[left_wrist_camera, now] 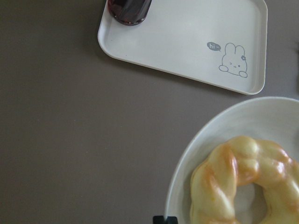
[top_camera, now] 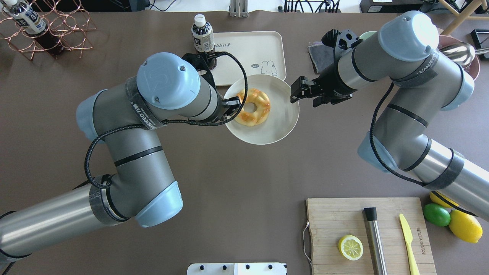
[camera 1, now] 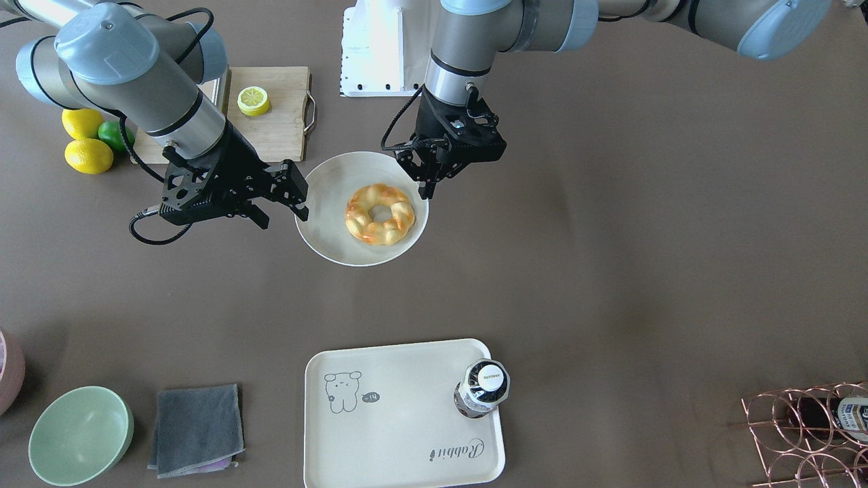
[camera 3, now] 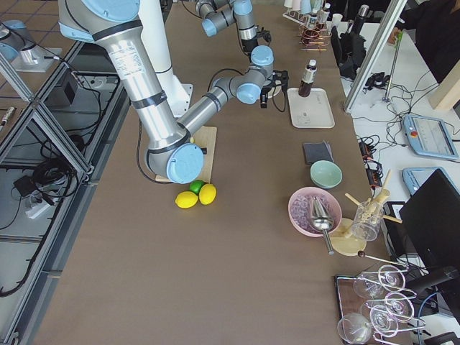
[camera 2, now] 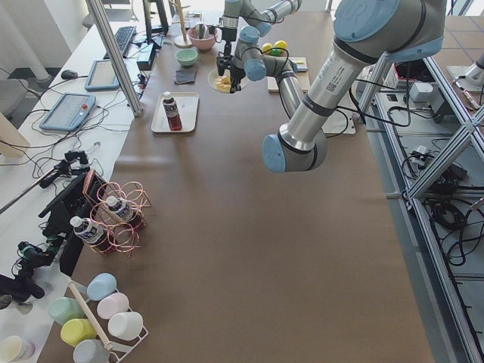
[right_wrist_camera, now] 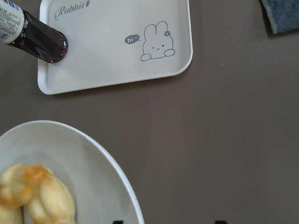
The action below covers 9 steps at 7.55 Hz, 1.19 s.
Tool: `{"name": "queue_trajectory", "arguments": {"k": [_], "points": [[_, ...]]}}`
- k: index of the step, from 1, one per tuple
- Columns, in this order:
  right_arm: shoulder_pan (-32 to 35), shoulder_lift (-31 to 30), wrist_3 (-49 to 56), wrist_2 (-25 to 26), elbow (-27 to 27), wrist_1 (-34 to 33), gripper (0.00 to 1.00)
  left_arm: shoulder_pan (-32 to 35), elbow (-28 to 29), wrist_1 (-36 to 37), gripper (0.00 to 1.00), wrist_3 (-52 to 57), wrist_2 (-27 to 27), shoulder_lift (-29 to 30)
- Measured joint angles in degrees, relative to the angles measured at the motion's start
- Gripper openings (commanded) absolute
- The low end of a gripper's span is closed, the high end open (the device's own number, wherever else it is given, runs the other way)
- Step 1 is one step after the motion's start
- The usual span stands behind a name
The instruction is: Place donut on tray
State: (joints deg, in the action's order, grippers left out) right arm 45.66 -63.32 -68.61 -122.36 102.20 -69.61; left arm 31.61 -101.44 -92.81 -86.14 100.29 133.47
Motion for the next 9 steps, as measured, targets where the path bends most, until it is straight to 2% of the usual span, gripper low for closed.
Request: {"name": "queue_trajectory", "arguments": {"k": [6, 7, 8, 9], "points": [[-0.8, 0.4, -0.3, 1.6, 0.4, 0.0, 0.66, 0.2, 0.8, -0.1, 0.00, -0.1, 0.1, 0.7], [-0.8, 0.5, -0.3, 1.6, 0.5, 0.0, 0.56, 0.2, 0.9, -0.2, 0.00, -0.1, 0.1, 0.8], [-0.9, 0.5, -0.3, 1.6, 0.5, 0.0, 0.52, 0.3, 0.9, -0.2, 0.00, -0.3, 0.1, 1.0], [-1.0, 0.6, -0.4, 1.6, 0.5, 0.0, 0.37, 0.3, 0.9, -0.2, 0.00, -0.4, 0.1, 1.1]]}}
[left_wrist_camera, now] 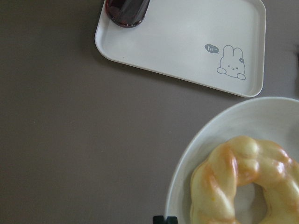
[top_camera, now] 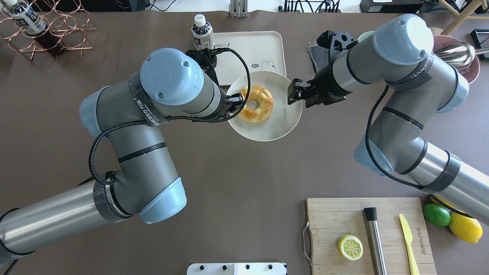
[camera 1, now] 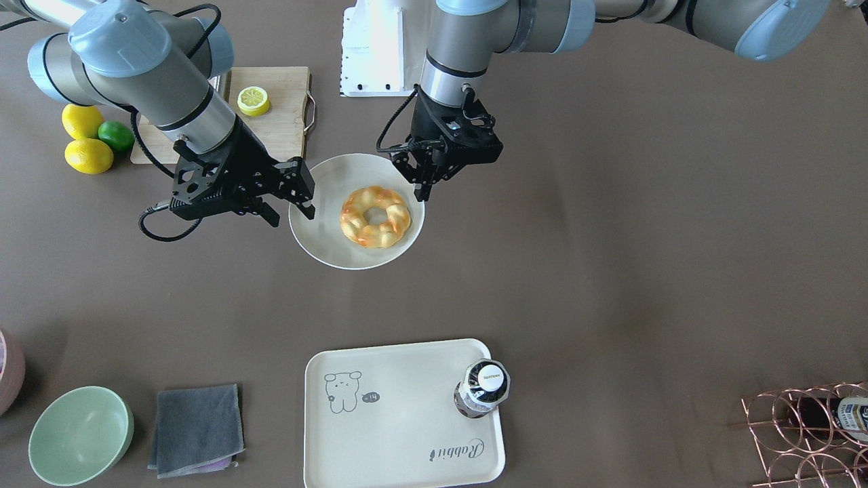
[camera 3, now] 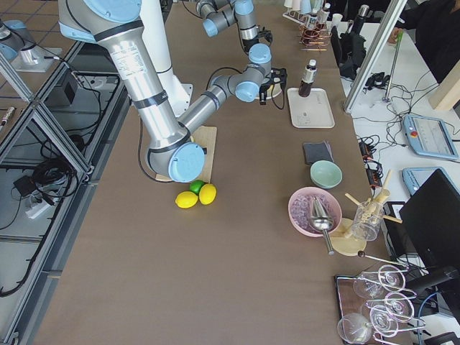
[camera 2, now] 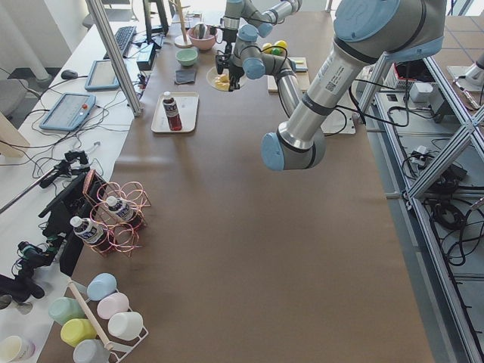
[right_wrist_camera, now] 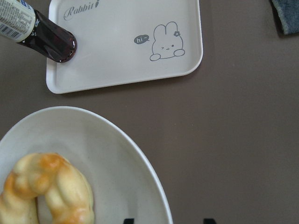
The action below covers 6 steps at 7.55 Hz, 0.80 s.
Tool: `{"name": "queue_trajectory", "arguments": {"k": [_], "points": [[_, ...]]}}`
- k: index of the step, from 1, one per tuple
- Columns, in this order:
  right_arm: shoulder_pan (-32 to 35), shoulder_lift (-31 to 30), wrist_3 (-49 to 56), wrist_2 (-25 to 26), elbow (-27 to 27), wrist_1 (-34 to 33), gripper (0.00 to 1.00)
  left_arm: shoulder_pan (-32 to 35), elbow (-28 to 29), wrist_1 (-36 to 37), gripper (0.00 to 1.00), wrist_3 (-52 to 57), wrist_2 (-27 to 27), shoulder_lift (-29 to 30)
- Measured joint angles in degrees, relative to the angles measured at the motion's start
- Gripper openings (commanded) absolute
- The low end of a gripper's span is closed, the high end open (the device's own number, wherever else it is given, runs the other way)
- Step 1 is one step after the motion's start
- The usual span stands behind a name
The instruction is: Place donut on tray
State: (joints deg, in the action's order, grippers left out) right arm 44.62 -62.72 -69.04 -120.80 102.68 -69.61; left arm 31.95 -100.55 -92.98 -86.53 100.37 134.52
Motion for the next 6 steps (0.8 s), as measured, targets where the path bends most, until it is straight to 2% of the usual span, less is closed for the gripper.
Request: {"name": "queue_trajectory", "arguments": {"k": [2, 6], "points": [[-0.3, 0.0, -0.1, 0.0, 0.3, 0.0, 0.25, 0.0, 0.3, 0.0, 0.00, -0.2, 0.0, 0.3], [-0.5, -0.1, -0.1, 0.0, 0.7, 0.0, 0.17, 0.1, 1.3, -0.2, 0.00, -0.1, 0.0, 0.5]]}}
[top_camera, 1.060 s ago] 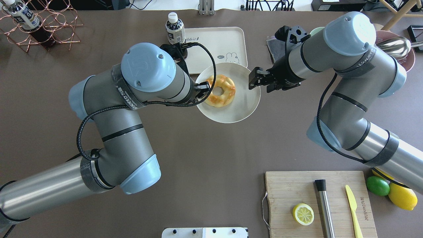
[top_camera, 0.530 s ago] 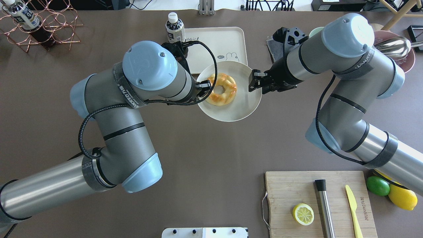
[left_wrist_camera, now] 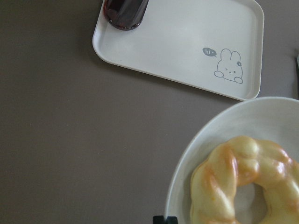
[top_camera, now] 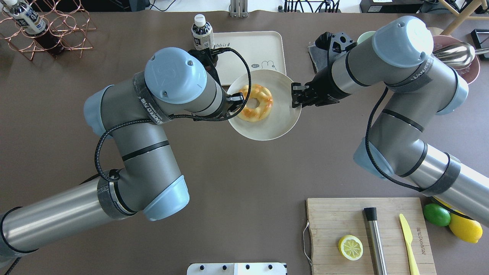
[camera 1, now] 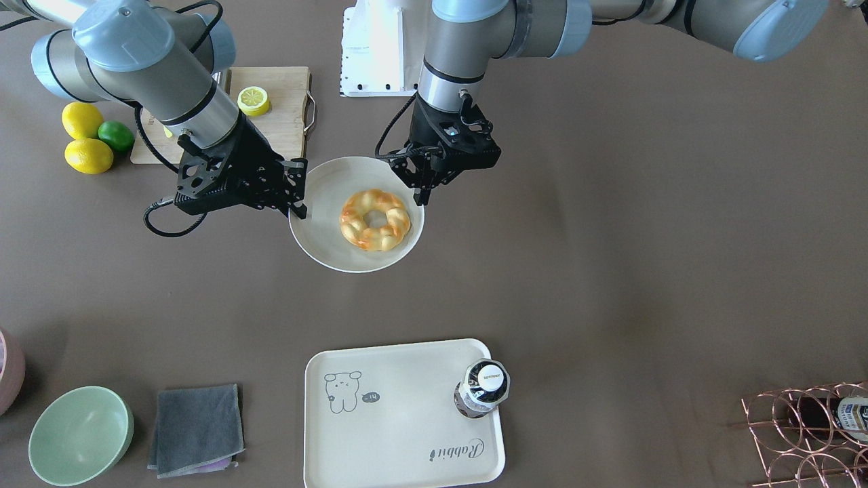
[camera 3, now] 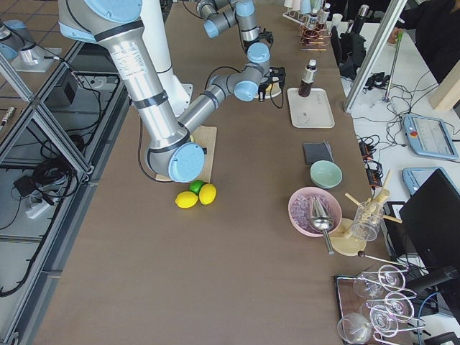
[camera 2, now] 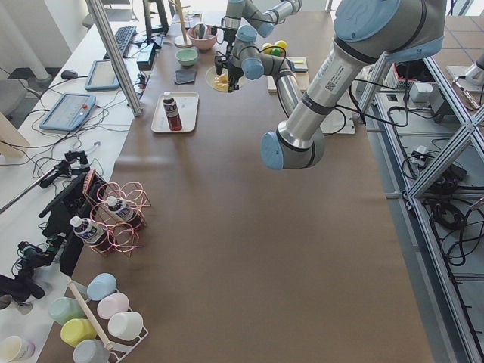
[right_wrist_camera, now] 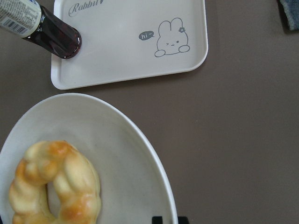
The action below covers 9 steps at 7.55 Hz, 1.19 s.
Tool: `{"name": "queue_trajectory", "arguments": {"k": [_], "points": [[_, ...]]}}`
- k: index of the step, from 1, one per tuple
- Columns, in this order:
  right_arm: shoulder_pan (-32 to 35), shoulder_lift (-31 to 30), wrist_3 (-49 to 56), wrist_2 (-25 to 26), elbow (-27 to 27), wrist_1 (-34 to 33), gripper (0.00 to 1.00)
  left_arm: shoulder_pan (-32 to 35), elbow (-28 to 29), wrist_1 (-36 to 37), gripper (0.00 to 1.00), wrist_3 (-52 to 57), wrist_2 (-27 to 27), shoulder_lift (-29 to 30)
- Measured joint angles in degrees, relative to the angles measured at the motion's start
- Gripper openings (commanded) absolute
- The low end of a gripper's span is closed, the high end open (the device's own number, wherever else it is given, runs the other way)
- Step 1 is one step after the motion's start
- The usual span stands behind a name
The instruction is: Place donut on tray
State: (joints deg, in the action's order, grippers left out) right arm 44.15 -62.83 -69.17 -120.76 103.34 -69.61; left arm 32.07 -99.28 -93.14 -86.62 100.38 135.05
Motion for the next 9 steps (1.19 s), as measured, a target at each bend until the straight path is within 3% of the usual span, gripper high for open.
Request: {"name": "queue_trajectory", "arguments": {"k": [2, 3, 4, 5, 9], "points": [[-0.4, 0.0, 0.0, 0.5, -0.1, 0.0, 0.00, 0.5, 0.2, -0.1, 0.00, 0.2, 0.1, 0.2], [-0.5, 0.1, 0.0, 0.7, -0.1, 0.0, 0.00, 0.8, 0.3, -0.1, 0.17, 0.3, 0.1, 0.4], [-0.5, 0.1, 0.0, 0.9, -0.1, 0.0, 0.00, 0.9, 0.3, -0.1, 0.88, 0.4, 0.1, 0.4], [-0.6, 0.2, 0.0, 1.2, -0.1, 0.0, 0.00, 1.0, 0.3, -0.2, 0.98, 0.5, 0.1, 0.5], [-0.4, 0.3, 0.0, 1.5, 0.0, 0.0, 0.00, 0.9, 0.3, -0.1, 0.98, 6.6, -1.1, 0.4]]}}
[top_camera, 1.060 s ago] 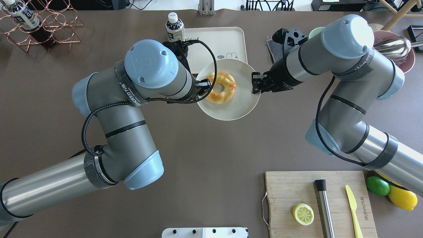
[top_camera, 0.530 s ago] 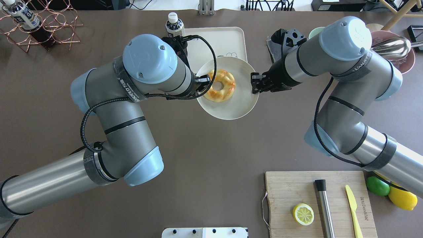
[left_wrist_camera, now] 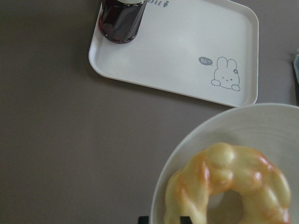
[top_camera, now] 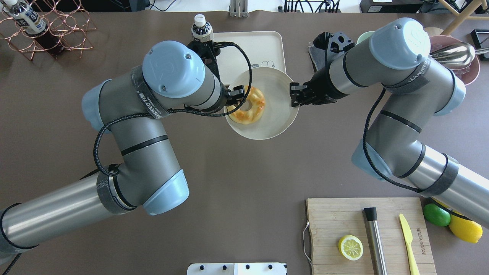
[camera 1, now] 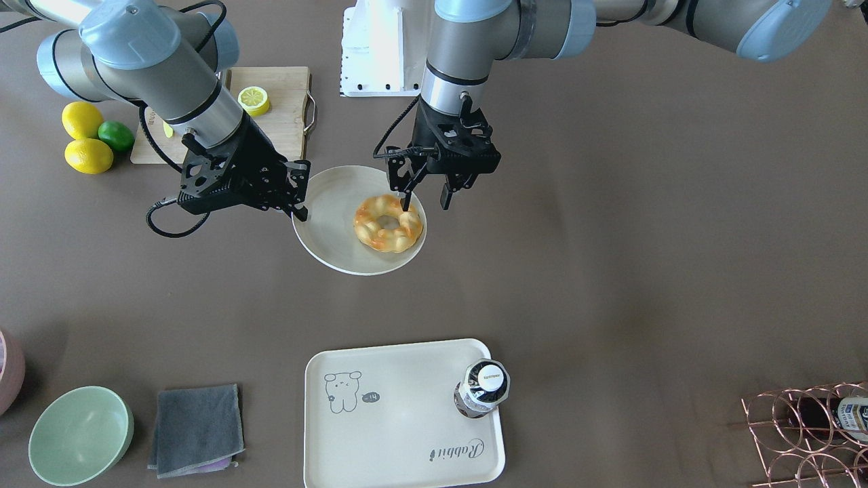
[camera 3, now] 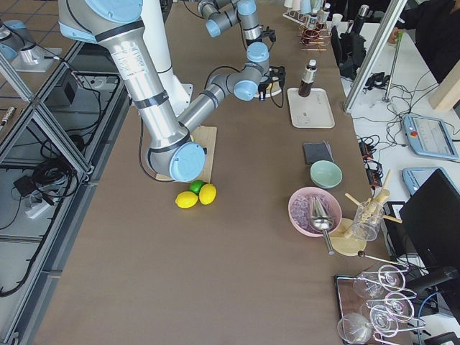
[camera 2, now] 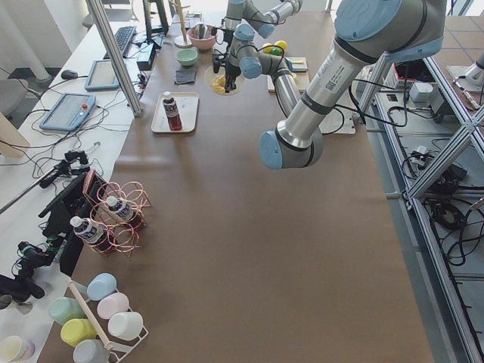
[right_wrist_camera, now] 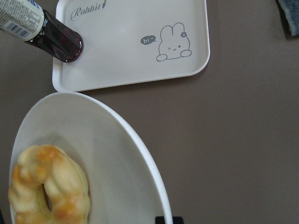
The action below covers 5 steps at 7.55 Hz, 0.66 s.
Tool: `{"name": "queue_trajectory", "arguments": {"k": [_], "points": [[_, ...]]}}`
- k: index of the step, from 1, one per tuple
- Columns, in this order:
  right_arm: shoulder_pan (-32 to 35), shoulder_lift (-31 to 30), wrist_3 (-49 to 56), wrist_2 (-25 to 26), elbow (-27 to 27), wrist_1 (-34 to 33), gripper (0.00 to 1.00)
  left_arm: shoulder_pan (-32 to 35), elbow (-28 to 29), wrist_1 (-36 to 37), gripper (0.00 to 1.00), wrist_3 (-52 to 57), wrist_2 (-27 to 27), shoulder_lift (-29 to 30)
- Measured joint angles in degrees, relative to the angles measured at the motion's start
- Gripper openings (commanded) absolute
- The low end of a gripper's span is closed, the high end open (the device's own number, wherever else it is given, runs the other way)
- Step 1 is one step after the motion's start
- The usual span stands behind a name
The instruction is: Place donut on tray
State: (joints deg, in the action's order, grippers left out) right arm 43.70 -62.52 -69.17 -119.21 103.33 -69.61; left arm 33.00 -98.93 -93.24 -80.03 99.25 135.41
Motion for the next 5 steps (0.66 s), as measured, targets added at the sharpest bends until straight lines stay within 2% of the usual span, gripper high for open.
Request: {"name": "queue_trajectory", "arguments": {"k": [5], "points": [[1.0, 0.0, -2.9, -0.3, -2.0, 0.7, 0.00, 0.5, -0.1, 0.1, 0.98, 1.0, -0.4, -0.3]]}}
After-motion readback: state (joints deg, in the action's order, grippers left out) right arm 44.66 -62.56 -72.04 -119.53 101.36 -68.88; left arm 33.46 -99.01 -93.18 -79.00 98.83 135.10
